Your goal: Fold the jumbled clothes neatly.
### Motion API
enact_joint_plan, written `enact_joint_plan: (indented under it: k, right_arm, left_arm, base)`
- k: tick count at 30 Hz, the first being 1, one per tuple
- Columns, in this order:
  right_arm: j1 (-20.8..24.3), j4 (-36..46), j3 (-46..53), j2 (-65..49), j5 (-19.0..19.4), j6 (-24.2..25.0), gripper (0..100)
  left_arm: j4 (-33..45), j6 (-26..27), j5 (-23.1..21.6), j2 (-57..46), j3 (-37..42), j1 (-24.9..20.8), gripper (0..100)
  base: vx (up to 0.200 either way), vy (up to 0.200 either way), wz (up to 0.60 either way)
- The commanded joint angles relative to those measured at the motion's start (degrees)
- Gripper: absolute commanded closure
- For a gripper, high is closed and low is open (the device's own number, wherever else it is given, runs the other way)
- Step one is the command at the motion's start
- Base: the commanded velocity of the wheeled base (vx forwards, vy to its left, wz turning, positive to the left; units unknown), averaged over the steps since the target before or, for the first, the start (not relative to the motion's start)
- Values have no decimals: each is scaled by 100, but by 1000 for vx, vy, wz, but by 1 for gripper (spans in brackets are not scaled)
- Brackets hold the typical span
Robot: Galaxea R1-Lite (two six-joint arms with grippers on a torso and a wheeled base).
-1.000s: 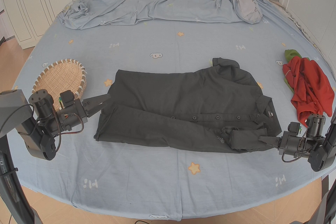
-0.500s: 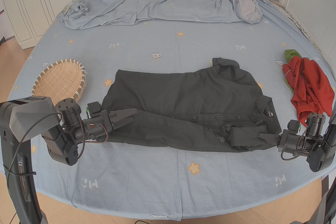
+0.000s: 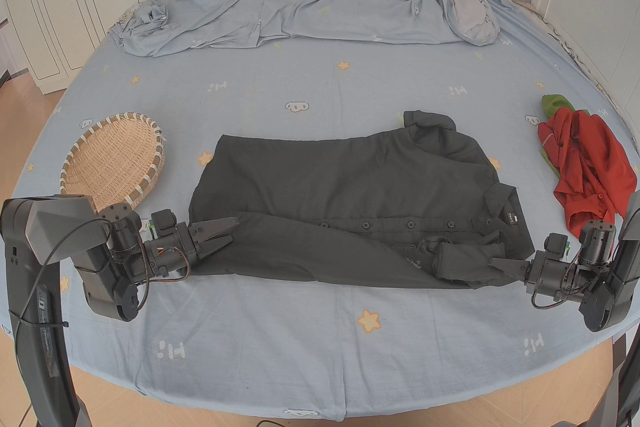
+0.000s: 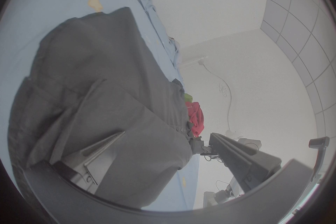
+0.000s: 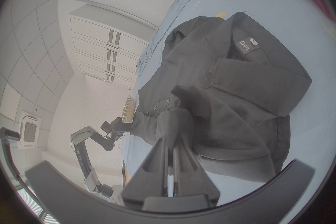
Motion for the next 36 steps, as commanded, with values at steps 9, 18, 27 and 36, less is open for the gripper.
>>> enact_joint_plan:
  k: [9,18,27,36]
  right_arm:
    - [-27,-292,-61,405,-22,0,100]
    - [-141,-415,-53,194,-31,9,0]
    - [-651,-406,185,-738,-22,361,0]
    - [-1064,-388,598,-1081,-22,370,0]
  left_arm:
    - [65,83,20,-66,248,123,0]
    - [65,118,20,-294,433,105,0]
    - [39,144,20,-654,591,52,0]
    - [39,241,20,-1199,872,158,0]
  base:
    - [0,0,0]
    - [0,0,0]
    - [0,0,0]
    - [0,0,0]
